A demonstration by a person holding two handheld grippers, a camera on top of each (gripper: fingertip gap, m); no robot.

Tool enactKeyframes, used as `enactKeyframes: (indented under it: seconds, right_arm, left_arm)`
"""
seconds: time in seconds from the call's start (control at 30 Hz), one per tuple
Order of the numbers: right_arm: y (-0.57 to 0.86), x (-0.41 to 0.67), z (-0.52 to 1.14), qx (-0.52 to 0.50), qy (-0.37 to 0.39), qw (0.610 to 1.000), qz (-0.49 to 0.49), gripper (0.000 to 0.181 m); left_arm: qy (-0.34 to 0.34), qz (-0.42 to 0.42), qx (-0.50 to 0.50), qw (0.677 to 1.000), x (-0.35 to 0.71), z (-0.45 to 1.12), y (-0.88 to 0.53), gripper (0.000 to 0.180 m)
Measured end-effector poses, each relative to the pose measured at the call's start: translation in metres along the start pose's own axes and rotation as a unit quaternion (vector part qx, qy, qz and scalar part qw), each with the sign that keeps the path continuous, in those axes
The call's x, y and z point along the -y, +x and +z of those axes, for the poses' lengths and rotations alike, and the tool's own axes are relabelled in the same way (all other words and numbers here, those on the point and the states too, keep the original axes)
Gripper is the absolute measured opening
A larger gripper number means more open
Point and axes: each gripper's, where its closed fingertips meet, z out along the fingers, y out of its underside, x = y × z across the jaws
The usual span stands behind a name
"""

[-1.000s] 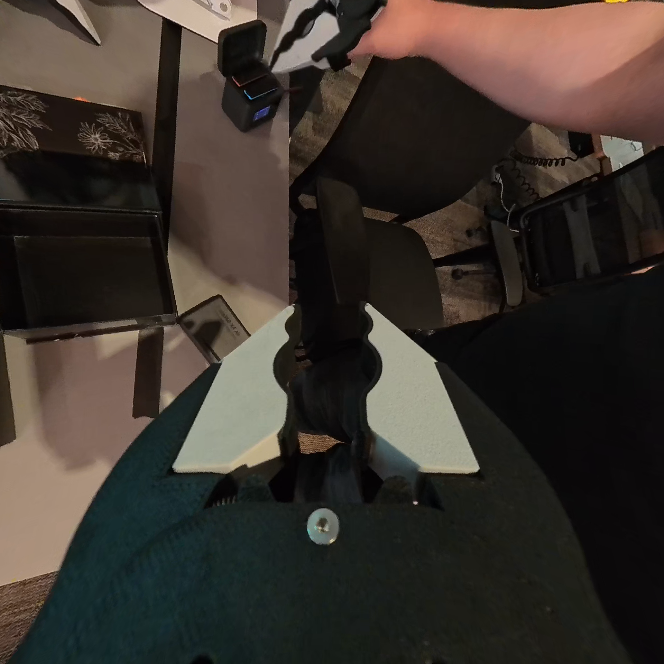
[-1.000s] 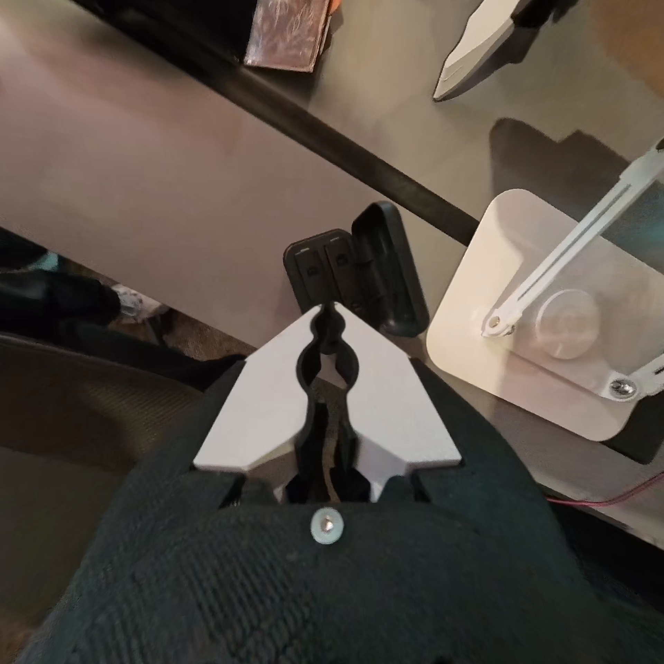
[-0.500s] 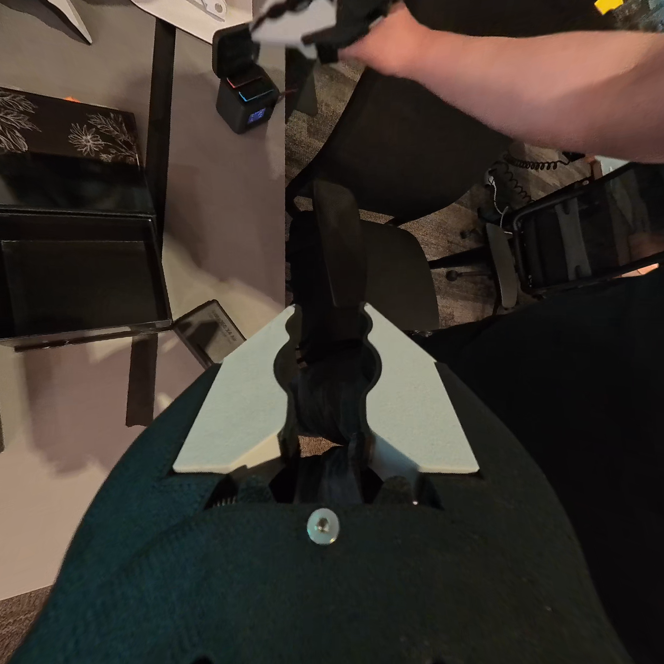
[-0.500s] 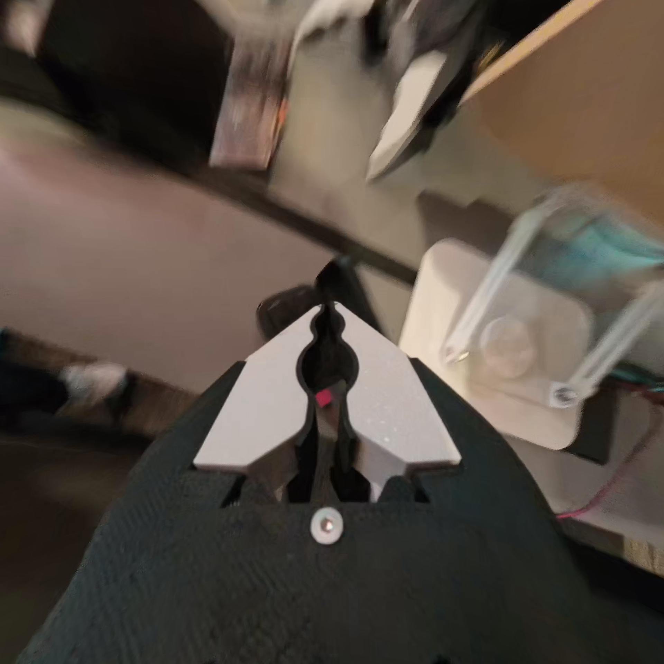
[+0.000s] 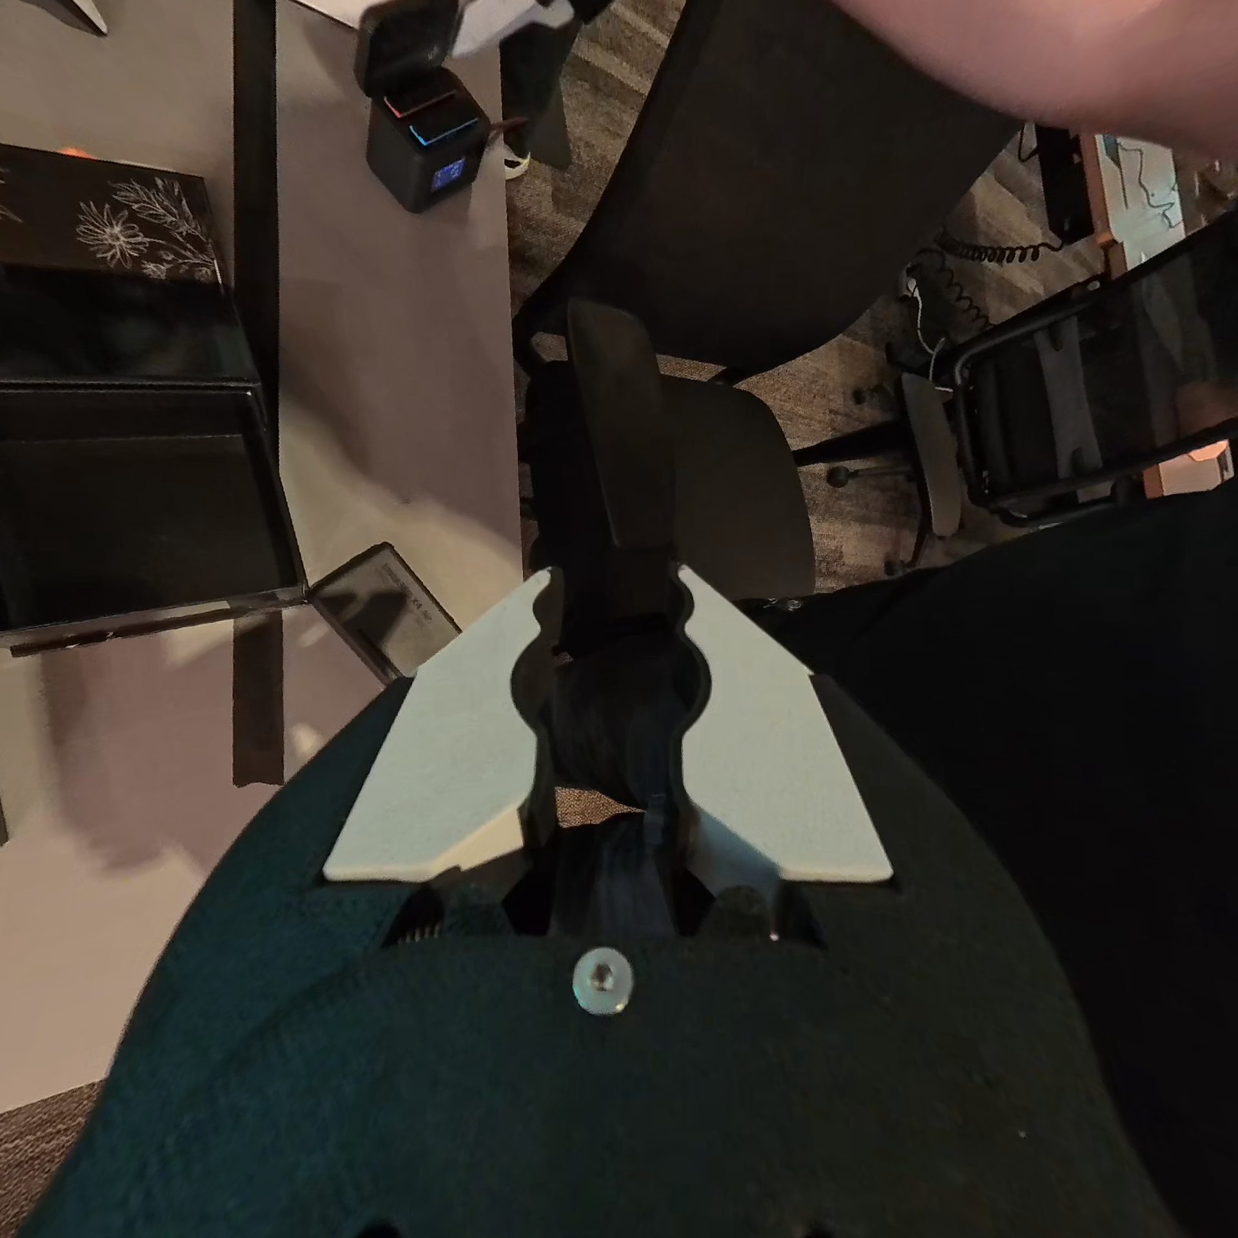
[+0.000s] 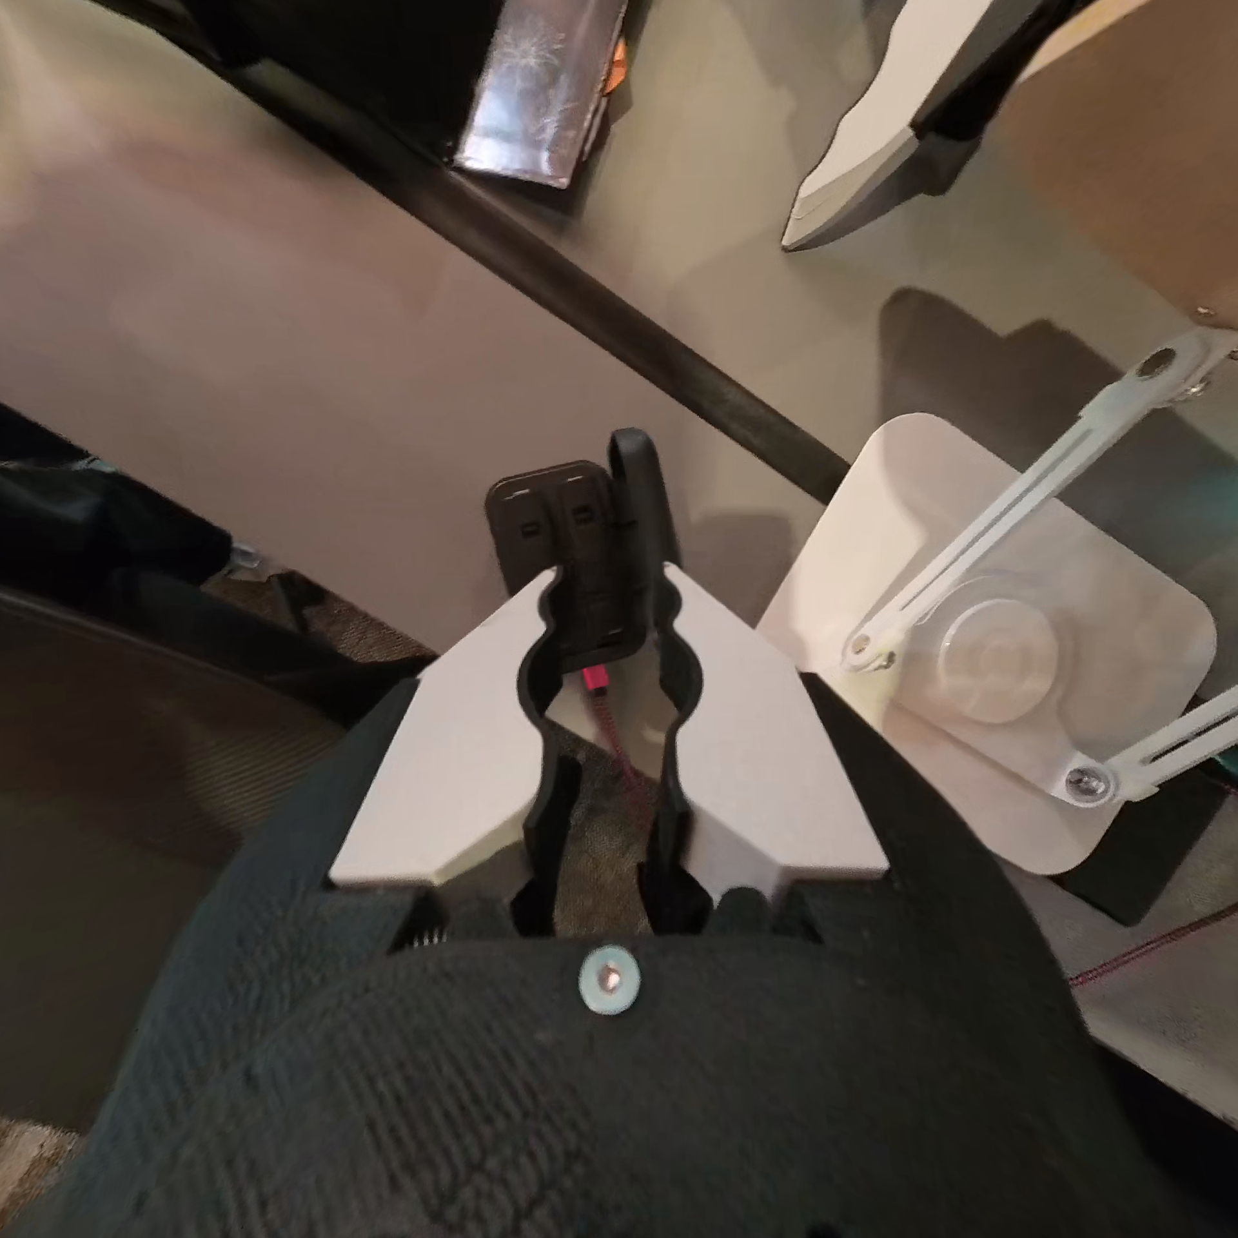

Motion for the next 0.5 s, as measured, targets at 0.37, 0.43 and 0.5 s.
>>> enactKeyframes:
  seconds: [0.37,0.43,0.5]
  right_arm:
    - [-0.006,0.019,-0.017,-0.064,0.137,0.981,0.123,0.028]
    - [0.007,0.023,-0.015,-0.089,0.117,0.985,0.084,0.047]
    - [0.011,0.023,-0.004,-0.087,0.082,0.992,0.047,0.057]
  left_arm:
    - [0.006,-0.002,-0.003,1.0,-0.007,-0.005,0.002,0.029]
    - [0.001,-0.01,-0.008,1.0,-0.012,-0.004,0.002,0.029]
    - [-0.003,-0.011,-0.008,1.0,-0.015,-0.003,0.004,0.029]
